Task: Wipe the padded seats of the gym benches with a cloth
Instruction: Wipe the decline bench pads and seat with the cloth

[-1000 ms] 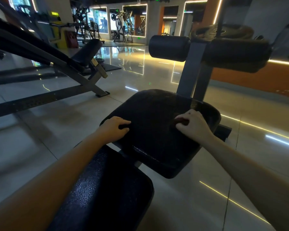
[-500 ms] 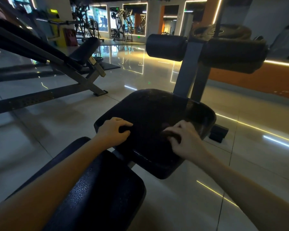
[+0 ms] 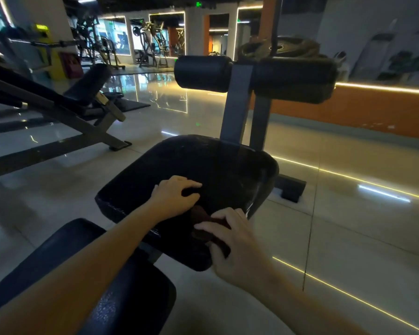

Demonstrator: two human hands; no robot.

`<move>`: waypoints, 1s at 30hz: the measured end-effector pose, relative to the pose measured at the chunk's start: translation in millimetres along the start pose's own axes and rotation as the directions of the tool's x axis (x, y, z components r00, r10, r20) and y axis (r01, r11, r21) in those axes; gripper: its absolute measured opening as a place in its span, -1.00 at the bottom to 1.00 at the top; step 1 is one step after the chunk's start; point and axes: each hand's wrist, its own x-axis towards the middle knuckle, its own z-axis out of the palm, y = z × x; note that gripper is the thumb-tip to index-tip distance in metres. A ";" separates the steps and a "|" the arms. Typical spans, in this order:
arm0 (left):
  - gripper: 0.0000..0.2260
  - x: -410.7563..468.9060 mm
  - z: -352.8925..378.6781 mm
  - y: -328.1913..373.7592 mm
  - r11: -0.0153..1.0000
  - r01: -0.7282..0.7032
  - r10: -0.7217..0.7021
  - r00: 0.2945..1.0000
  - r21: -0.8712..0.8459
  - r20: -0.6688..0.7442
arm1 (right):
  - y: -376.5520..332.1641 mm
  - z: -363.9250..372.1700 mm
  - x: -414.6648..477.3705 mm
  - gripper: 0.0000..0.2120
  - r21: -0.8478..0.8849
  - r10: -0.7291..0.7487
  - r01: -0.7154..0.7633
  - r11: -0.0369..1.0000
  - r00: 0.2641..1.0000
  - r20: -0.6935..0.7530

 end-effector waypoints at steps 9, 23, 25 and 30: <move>-0.65 1.4 -3.2 3.5 0.999 0.049 -0.050 0.996 0.014 0.074 | 85.5 -1.5 4.1 -0.62 -0.119 -0.025 -0.010 0.993 0.956 -0.292; -0.63 -4.8 0.1 12.2 0.994 0.057 -0.061 0.997 0.088 0.049 | 83.2 -3.1 4.2 -0.69 0.357 0.371 -0.261 0.897 0.883 -0.287; -0.63 -4.3 2.1 12.6 0.994 0.052 -0.056 0.998 0.101 0.037 | 60.5 6.0 -8.3 -0.73 0.377 0.329 -0.214 0.901 0.904 -0.273; -0.63 -3.9 2.0 10.8 0.992 0.044 -0.051 0.997 0.117 0.062 | 46.7 6.3 -15.6 -0.69 0.314 0.148 -0.063 0.947 0.955 -0.257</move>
